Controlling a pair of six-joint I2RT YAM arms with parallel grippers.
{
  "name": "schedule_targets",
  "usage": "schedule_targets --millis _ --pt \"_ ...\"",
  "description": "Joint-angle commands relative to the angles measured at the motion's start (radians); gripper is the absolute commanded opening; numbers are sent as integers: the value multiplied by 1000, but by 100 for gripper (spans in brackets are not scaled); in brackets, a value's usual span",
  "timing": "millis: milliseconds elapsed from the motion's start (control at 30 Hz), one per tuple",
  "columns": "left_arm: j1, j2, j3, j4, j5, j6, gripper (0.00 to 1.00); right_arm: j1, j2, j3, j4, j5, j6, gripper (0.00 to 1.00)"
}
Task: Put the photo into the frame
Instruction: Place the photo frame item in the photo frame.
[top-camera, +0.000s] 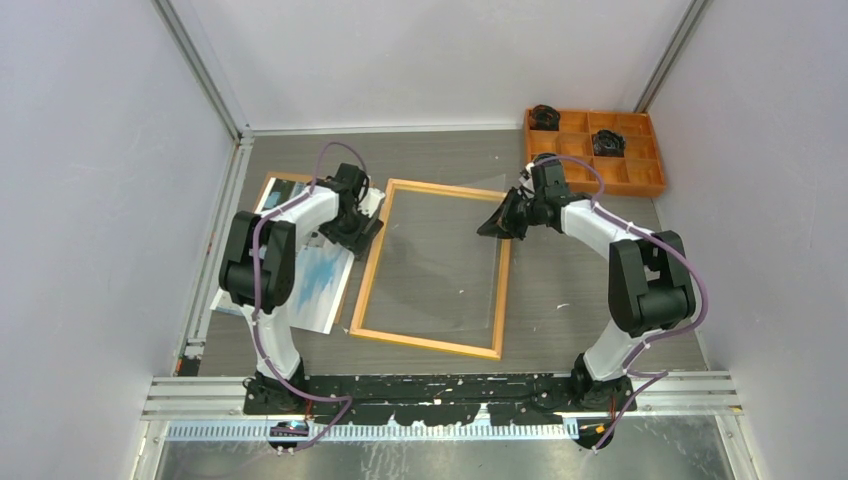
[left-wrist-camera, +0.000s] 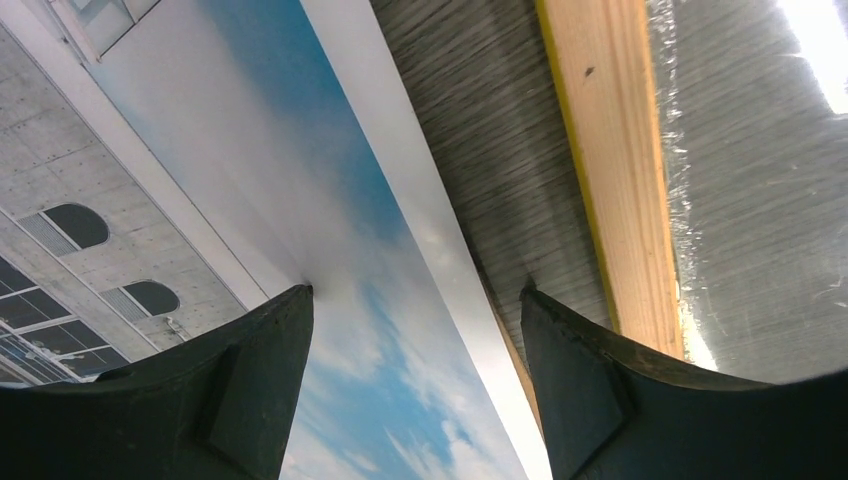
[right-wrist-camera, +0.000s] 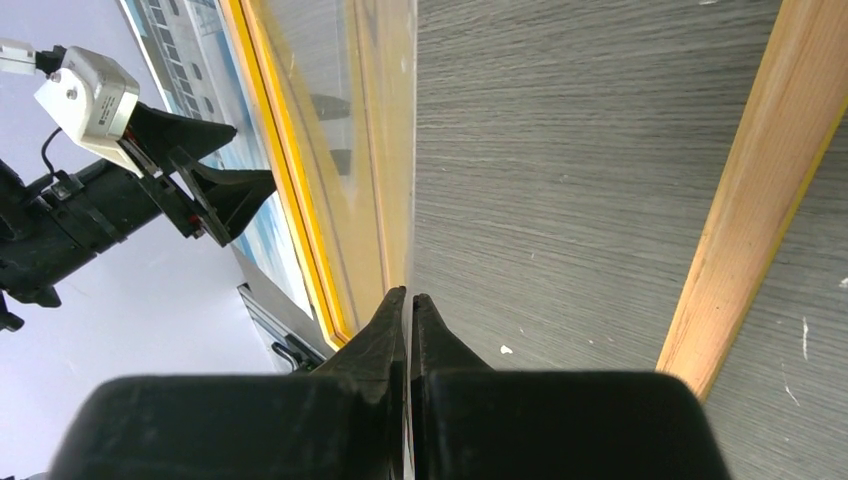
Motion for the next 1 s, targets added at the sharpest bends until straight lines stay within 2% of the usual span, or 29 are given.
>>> schedule_targets --millis 0,333,567,700,967 --pt "-22 18 17 36 -5 -9 77 -2 16 25 56 -46 24 1" --pt "-48 10 -14 60 -1 -9 77 -2 20 -59 321 -196 247 1" --pt "-46 -17 -7 32 59 -19 77 0 -41 -83 388 -214 324 1" --pt "-45 -23 1 19 87 -24 76 3 -46 -122 510 -233 424 1" --pt "21 -33 46 -28 200 -53 75 30 -77 -103 518 -217 452 1"
